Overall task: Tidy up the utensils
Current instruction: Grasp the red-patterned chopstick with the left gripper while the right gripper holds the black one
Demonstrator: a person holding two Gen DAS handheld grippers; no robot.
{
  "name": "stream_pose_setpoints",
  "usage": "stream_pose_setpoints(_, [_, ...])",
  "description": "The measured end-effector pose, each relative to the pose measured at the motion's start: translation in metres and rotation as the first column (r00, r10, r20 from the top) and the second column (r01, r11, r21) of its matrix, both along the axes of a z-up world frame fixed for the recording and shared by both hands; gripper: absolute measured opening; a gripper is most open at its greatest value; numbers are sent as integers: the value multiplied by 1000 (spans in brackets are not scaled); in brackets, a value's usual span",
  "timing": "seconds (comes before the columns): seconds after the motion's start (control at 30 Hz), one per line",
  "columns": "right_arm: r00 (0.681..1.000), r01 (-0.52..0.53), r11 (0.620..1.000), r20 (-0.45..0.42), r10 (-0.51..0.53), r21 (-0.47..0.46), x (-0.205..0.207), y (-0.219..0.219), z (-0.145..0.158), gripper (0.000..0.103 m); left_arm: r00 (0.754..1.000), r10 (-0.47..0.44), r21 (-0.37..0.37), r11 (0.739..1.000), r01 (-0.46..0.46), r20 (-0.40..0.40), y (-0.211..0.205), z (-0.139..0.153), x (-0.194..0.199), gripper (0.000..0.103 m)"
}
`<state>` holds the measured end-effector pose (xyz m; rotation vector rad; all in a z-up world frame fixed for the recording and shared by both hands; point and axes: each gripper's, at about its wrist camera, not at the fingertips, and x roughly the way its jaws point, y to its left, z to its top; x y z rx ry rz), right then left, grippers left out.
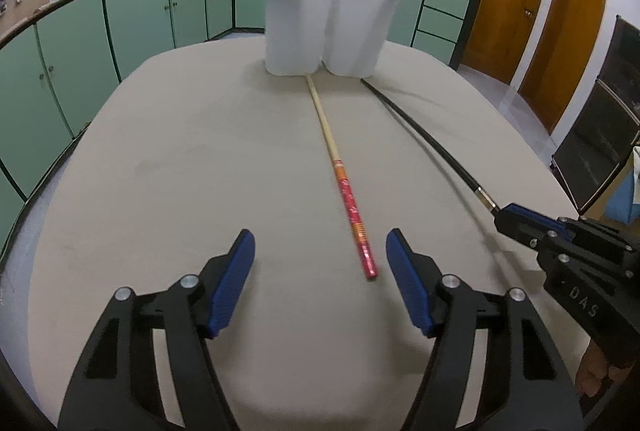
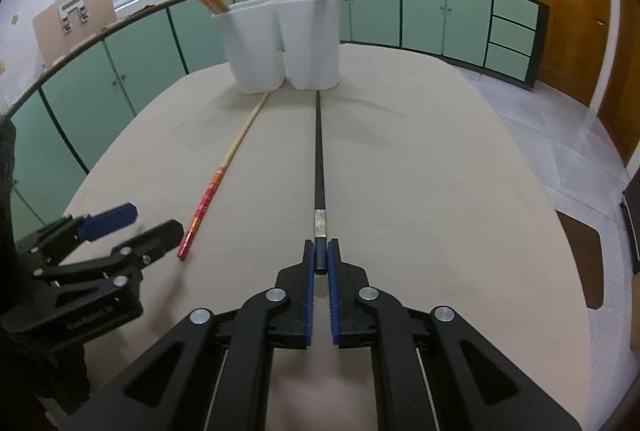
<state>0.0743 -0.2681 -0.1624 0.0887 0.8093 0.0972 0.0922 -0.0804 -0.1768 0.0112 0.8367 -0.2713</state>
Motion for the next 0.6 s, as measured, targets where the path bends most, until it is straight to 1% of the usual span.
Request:
stream_pose_setpoints(0.03, [1000, 4, 1000, 5, -4, 3, 0, -2, 0, 6, 1000, -2, 2, 1000, 2, -9, -3, -1, 1, 62])
stream_pose_setpoints(0.1, [1000, 7, 1000, 13, -7, 5, 0, -5, 1, 6, 1000, -3, 12, 1000, 4, -25, -7, -4, 2, 52])
stream_pose_setpoints(0.17, [1000, 9, 1000, 19, -9, 10, -1, -7, 2, 6, 999, 2, 13, 1000, -1, -46, -10, -8, 4, 46])
stream_pose_setpoints(0.3, [1000, 16, 1000, 23, -16, 19, 1, -10, 1, 6, 999, 12, 33, 999, -11, -47, -15, -9, 3, 44])
stream_pose_setpoints(0.37, [1000, 17, 1000, 24, -18, 23, 2, -12, 1, 6, 999, 20, 40, 999, -18, -46, -18, -9, 0, 41])
stream_pose_setpoints(0.43, [1000, 19, 999, 24, -20, 27, 2, -11, 0, 6, 999, 25, 47, 999, -23, -42, -22, -9, -1, 33])
stream_pose_setpoints(0.47, [999, 20, 999, 24, -21, 29, 1, -12, 0, 6, 999, 30, 47, 998, -28, -41, -22, -9, -1, 25])
stream_pose_setpoints(0.53, [999, 21, 999, 32, -22, 31, 1, -12, 0, 6, 999, 35, 41, 999, -34, -41, -22, -9, 0, 18])
stream_pose_setpoints(0.6, [999, 24, 999, 40, -24, 22, 1, -11, -1, 6, 999, 35, 40, 999, -33, -41, -23, -8, 0, 6])
